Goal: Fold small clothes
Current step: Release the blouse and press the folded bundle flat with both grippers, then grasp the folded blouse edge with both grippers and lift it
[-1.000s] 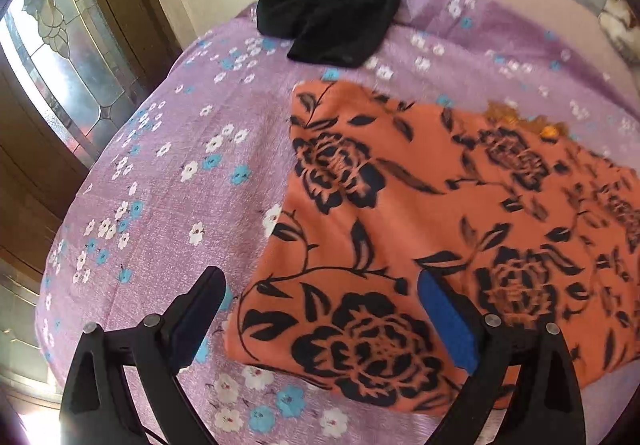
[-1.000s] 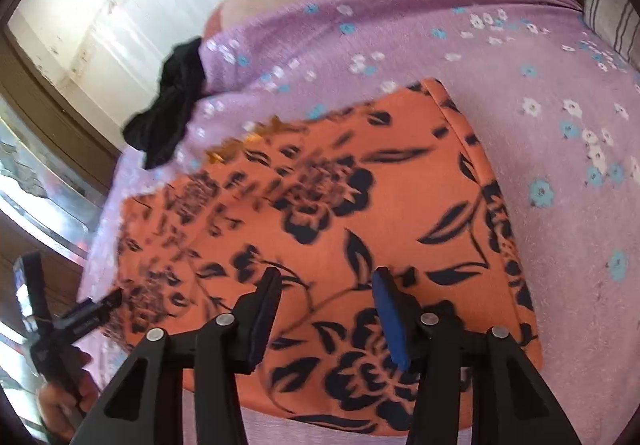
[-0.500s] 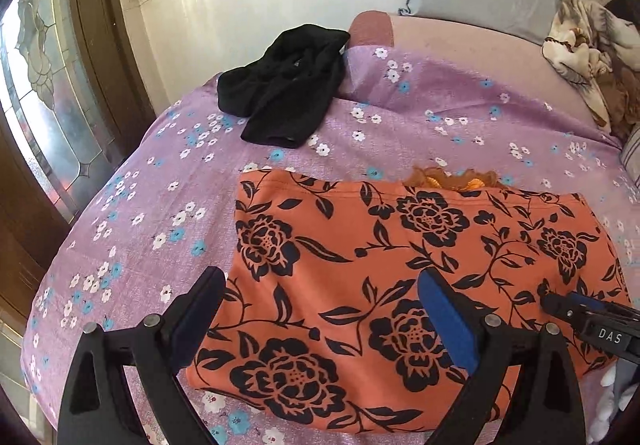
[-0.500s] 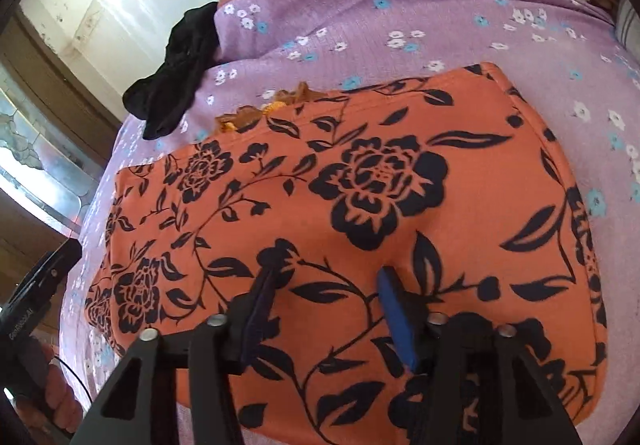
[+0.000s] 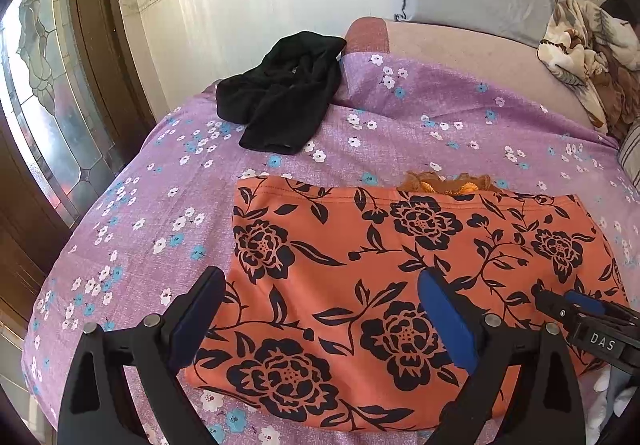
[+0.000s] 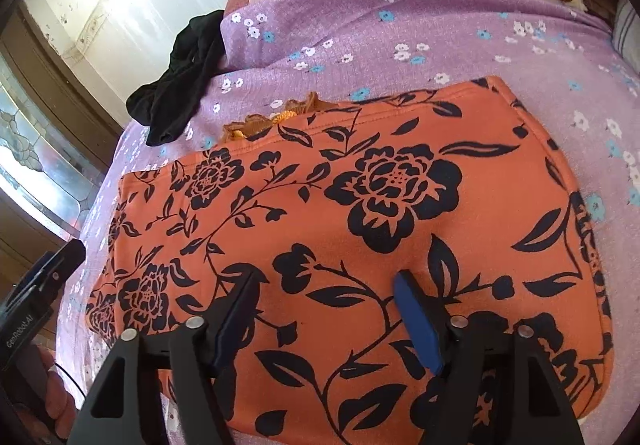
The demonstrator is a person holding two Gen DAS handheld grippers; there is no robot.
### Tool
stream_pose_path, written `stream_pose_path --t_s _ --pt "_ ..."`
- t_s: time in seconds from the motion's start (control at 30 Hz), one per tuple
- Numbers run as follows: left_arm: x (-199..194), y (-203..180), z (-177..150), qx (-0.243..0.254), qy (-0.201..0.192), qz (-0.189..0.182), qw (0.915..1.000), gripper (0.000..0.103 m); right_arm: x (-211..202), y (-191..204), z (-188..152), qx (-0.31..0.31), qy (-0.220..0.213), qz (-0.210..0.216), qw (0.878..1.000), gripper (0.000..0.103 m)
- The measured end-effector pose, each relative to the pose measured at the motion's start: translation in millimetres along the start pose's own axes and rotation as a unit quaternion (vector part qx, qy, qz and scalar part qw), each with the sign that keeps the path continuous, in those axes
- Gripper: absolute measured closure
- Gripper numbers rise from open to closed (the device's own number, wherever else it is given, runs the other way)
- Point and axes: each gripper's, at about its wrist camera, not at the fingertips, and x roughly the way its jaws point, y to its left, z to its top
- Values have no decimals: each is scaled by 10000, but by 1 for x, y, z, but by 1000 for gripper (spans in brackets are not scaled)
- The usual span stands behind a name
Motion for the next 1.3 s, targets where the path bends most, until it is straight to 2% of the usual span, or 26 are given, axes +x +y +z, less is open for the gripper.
stream_pose_path --t_s 0.03,0.07,0.2,0.33,0.57,0.9,1.0,1.07,1.17,1.23,1.3 --pt "-4 0 0 7 -50 9 10000 6 -1 2 0 -37 -26 32 10000 48" --pt "-8 0 -1 18 -100 21 9999 6 -3 5 1 -91 -65 36 9999 49" --pt "-21 3 -5 79 -241 104 9996 6 -9 17 -1 -364 -223 6 9991 51" --pt "-29 10 -12 69 -330 149 9993 6 -10 25 -4 -464 -178 88 9987 51" --pt "-29 22 -11 -84 -310 145 9994 6 9 32 -13 -656 100 -106 9977 51" --pt "-22 25 -6 -187 -232 152 9994 6 9 36 -12 -740 26 -132 9972 50" --pt "-5 23 -9 -159 133 152 9997 6 3 37 -11 -748 -71 0 9972 50" --pt "16 28 -14 -336 622 109 9974 6 -3 41 -10 -830 -173 140 9963 50" --pt "49 37 -23 -612 1423 101 9879 6 -7 48 -12 -1006 -205 312 9942 50" --pt "73 39 -33 -656 1911 139 9793 5 0 50 -14 -1009 -21 402 9941 51" --pt "81 42 -35 -813 1951 161 9773 1 19 49 -18 -1036 446 353 9930 51"
